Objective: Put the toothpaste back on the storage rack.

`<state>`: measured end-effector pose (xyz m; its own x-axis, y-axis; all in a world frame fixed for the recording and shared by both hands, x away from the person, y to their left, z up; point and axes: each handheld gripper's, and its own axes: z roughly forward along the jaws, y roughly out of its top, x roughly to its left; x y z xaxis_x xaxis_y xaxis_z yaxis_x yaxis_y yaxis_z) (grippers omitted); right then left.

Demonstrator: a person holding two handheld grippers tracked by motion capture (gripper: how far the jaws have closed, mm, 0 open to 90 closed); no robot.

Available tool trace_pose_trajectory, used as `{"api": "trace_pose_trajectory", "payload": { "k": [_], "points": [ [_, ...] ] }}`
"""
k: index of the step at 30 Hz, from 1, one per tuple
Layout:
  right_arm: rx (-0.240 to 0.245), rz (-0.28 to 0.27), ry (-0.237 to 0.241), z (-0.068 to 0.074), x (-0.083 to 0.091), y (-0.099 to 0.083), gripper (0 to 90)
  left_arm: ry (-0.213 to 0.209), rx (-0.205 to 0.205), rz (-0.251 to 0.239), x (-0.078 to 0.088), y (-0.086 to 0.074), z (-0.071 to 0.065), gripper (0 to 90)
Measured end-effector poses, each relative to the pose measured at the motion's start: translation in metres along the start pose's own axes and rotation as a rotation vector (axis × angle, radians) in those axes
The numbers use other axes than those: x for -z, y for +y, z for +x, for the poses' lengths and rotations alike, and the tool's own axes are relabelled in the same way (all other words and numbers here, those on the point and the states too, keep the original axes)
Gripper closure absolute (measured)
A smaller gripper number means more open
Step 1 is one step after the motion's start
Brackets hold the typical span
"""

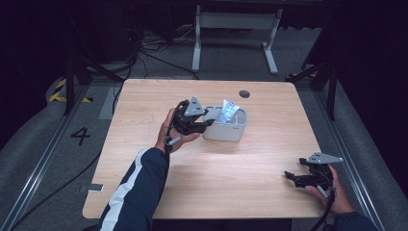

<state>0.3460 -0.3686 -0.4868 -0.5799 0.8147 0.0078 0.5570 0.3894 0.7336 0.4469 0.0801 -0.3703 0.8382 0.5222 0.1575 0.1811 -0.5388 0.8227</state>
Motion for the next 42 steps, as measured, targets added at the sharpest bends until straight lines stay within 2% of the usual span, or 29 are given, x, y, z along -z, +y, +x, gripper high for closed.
{"api": "trace_pose_trajectory", "payload": {
  "k": [2, 8, 12, 17, 24, 30, 33, 38, 42],
  "points": [
    [0.002, 0.001, -0.001, 0.000, 0.000, 0.000, 12.9, 0.000, -0.001, 0.004, 0.000, -0.001, 0.000, 56.7],
    [0.000, 0.000, 0.000, 0.000, 0.000, 0.000, 12.9, 0.005, -0.042, 0.067, 0.003, -0.012, -0.004, 55.8],
    [0.002, 0.001, -0.001, 0.000, 0.000, 0.000, 12.9, 0.005, -0.054, 0.084, 0.004, -0.016, -0.006, 55.2],
    [0.001, 0.000, -0.001, 0.000, 0.000, 0.000, 12.9, 0.014, -0.096, 0.133, 0.006, -0.023, -0.011, 53.8],
    [0.001, 0.000, -0.001, 0.000, 0.000, 0.000, 12.9, 0.011, -0.133, 0.164, 0.014, -0.030, -0.016, 53.0],
    [0.001, 0.001, -0.002, 0.000, 0.000, 0.000, 13.0, 0.011, -0.127, 0.222, 0.022, -0.045, -0.013, 50.4],
    [-0.001, 0.000, -0.002, 0.000, 0.000, 0.000, 12.9, 0.010, -0.125, 0.230, 0.025, -0.049, -0.012, 49.8],
    [0.001, 0.001, -0.002, 0.000, 0.000, 0.000, 12.9, 0.012, -0.129, 0.279, 0.031, -0.061, -0.013, 48.6],
    [-0.001, 0.000, -0.002, 0.000, 0.000, 0.000, 13.0, 0.020, -0.132, 0.297, 0.036, -0.068, -0.015, 47.3]
  ]
}}
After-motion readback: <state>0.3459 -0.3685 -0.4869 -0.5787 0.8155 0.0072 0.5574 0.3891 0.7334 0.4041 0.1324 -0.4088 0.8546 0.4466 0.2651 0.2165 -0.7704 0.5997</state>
